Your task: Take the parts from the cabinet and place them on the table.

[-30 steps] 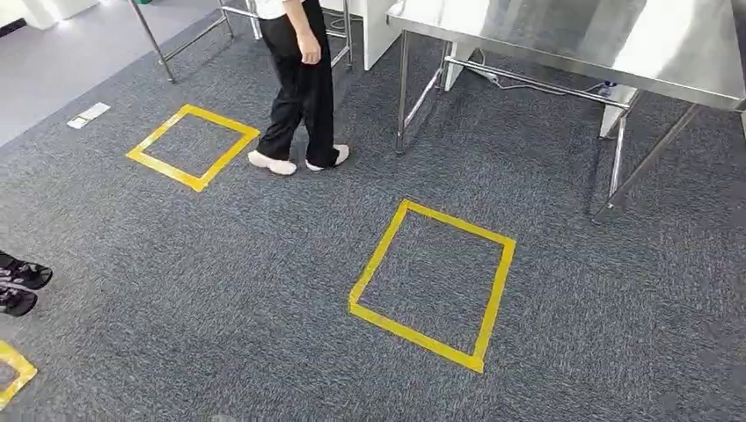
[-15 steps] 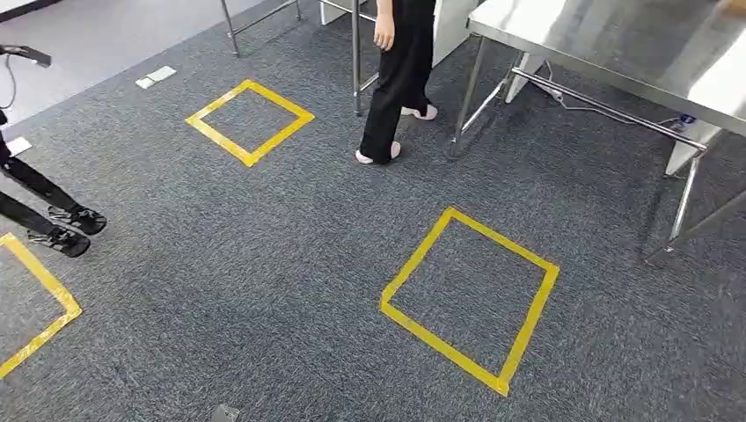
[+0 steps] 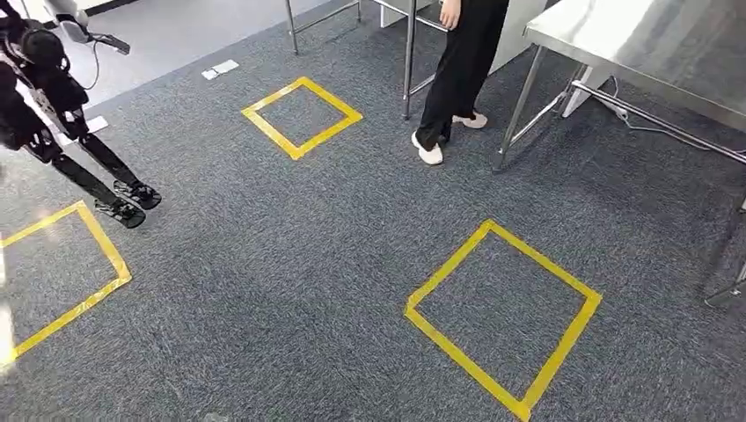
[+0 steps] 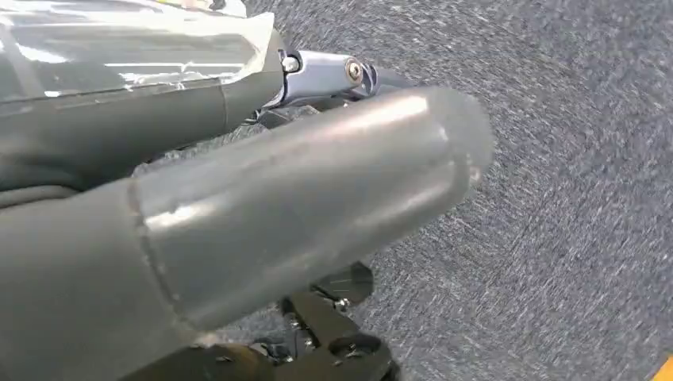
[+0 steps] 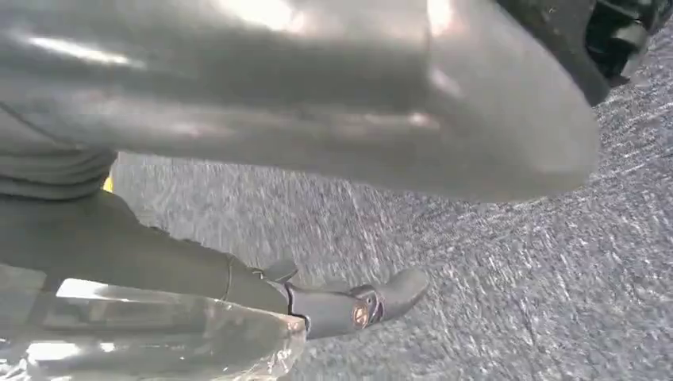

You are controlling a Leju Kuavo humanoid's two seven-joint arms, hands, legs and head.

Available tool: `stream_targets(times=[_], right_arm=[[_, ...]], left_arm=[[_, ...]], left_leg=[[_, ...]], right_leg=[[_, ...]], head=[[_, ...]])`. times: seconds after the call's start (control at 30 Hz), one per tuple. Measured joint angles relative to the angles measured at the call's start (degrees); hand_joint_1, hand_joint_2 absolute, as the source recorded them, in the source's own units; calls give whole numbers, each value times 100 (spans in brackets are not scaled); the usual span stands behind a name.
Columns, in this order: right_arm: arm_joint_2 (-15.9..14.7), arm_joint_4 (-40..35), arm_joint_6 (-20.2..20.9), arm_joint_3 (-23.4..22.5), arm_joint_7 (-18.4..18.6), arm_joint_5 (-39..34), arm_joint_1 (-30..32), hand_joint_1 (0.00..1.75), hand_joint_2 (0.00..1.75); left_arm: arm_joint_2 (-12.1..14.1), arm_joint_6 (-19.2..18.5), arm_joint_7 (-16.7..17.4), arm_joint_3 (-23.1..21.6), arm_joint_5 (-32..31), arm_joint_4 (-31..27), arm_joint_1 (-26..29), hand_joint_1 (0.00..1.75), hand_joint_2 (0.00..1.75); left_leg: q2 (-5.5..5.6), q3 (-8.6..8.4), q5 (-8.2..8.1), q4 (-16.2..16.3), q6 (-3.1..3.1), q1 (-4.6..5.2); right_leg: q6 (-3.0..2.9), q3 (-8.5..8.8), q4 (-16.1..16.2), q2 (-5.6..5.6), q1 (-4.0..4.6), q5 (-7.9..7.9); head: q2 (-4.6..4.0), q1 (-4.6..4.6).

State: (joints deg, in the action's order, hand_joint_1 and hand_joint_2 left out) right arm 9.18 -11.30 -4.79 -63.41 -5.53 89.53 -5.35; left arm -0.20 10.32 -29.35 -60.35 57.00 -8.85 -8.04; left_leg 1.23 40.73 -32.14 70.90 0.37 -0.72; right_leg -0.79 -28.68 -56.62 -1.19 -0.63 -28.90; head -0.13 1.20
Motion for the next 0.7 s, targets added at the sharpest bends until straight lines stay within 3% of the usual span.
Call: stream_targets(times=[0.03, 0.07, 0.1, 0.17, 0.2, 0.23, 0.27, 0.3, 0.37, 0.4, 0.43, 0.47, 0.53, 0.57, 0.6, 0.63, 0.67, 0.7], right_arm=[[-2, 0, -2, 15, -22, 0, 12, 0, 0], [-7, 0, 0, 33, -26, 0, 11, 0, 0], [-7, 0, 26, 54, -26, 0, -1, 0, 0], [-7, 0, 90, 105, 50, 0, -35, 0, 0], [-7, 0, 103, 149, 92, 0, -42, 0, 0], [-13, 0, 105, 195, 114, 0, -36, 0, 0], [0, 0, 103, 232, 131, 0, -34, 0, 0], [4, 0, 81, 255, 136, -2, -47, 0, 0], [33, 0, 59, 314, 138, -2, -90, 0, 0], [37, 0, 61, 352, 138, -2, -109, 0, 0], [48, 2, 61, 371, 138, 0, -113, 0, 0], [68, 9, 61, 382, 144, -2, -103, 0, 0], [83, 15, 59, 395, 190, -4, -89, 0, 0], [94, 17, 57, 400, 195, -7, -76, 0, 0], [96, 17, 52, 411, 203, -7, -73, 0, 0], [103, 20, 52, 426, 203, -7, -78, 0, 0], [101, 17, 52, 433, 203, -7, -82, 0, 0], [101, 20, 50, 437, 206, -7, -85, 0, 0]], left_arm=[[-2, 0, 7, 0, 4, 0, 9, 0, 0], [-2, 0, 18, 0, 13, 0, 30, 0, 0], [-2, 0, 30, 6, 54, 0, 52, 0, 0], [4, 2, 74, 50, 149, 0, 68, 0, 0], [7, 2, 144, 79, 201, 0, 60, 0, 0], [-11, -7, 215, 101, 243, 0, 29, 0, 0], [-18, -37, 280, 125, 271, -2, 1, 0, 0], [-22, -79, 346, 140, 282, -2, -4, 0, 0], [-33, -142, 485, 140, 254, -2, -3, 0, 0], [-52, -171, 538, 140, 245, -2, -5, 0, 0], [-52, -170, 564, 140, 245, -2, -26, 0, 0], [-66, -168, 595, 140, 247, -2, -69, 0, 0], [-81, -170, 625, 140, 247, -2, -130, 0, 0], [-85, -170, 636, 140, 247, -2, -131, 0, 0], [-85, -173, 649, 140, 247, -2, -130, 0, 0], [-85, -173, 654, 140, 247, -2, -125, 0, 0], [-85, -170, 656, 140, 247, -2, -128, 0, 0], [-87, -173, 653, 140, 247, -2, -135, 0, 0]], left_leg=[[-25, 179, -126, 383, -24, -11], [-41, 239, -116, 518, -39, -29], [-58, 174, 12, 389, -51, -51], [-179, -258, 428, -401, -64, -78], [-439, -570, 611, -936, -53, -77], [-694, -677, 551, -1160, -63, -14], [-566, -668, 564, -1155, 4, -31], [-496, -648, 555, -1154, 30, 3], [-345, -636, 572, -1193, 119, 48], [-290, -670, 616, -1237, 178, 6], [-231, -659, 634, -1246, 212, 11], [-168, -641, 656, -1245, 256, 10], [26, -612, 663, -1244, 268, 17], [117, -610, 668, -1243, 269, 21], [198, -612, 669, -1241, 268, 21], [275, -618, 673, -1238, 260, 19], [359, -625, 680, -1237, 249, 18], [439, -632, 687, -1237, 236, 15]], right_leg=[[-10, -6, -2, -90, 14, -7], [-9, -5, -2, -165, 20, -9], [-14, -5, -3, -235, 20, -15], [-2, 17, -6, -361, 13, -37], [39, 47, -13, -428, 23, -68], [85, 2, -29, -479, 94, -108], [117, 14, -21, -535, 108, -131], [133, 35, -16, -610, 111, -135], [197, 116, -11, -759, 138, -154], [237, 59, -96, -566, 75, -220], [215, -10, -282, -260, 67, -353], [172, -191, -681, -62, 41, -560], [144, -646, -1582, 67, 33, -908], [176, -777, -1822, 89, 28, -936], [220, -762, -1752, 96, 24, -854], [277, -631, -1441, 110, 22, -677], [336, -405, -927, 156, -2, -431], [367, -161, -378, 290, -30, -203]], head=[[0, 11], [0, 7], [0, 6], [0, 7], [0, 13], [0, 26], [0, -5], [0, -56], [0, -46], [0, -43], [0, -66], [0, -68], [0, -76], [0, -74], [0, -70], [0, -79], [0, -70], [0, -74]])
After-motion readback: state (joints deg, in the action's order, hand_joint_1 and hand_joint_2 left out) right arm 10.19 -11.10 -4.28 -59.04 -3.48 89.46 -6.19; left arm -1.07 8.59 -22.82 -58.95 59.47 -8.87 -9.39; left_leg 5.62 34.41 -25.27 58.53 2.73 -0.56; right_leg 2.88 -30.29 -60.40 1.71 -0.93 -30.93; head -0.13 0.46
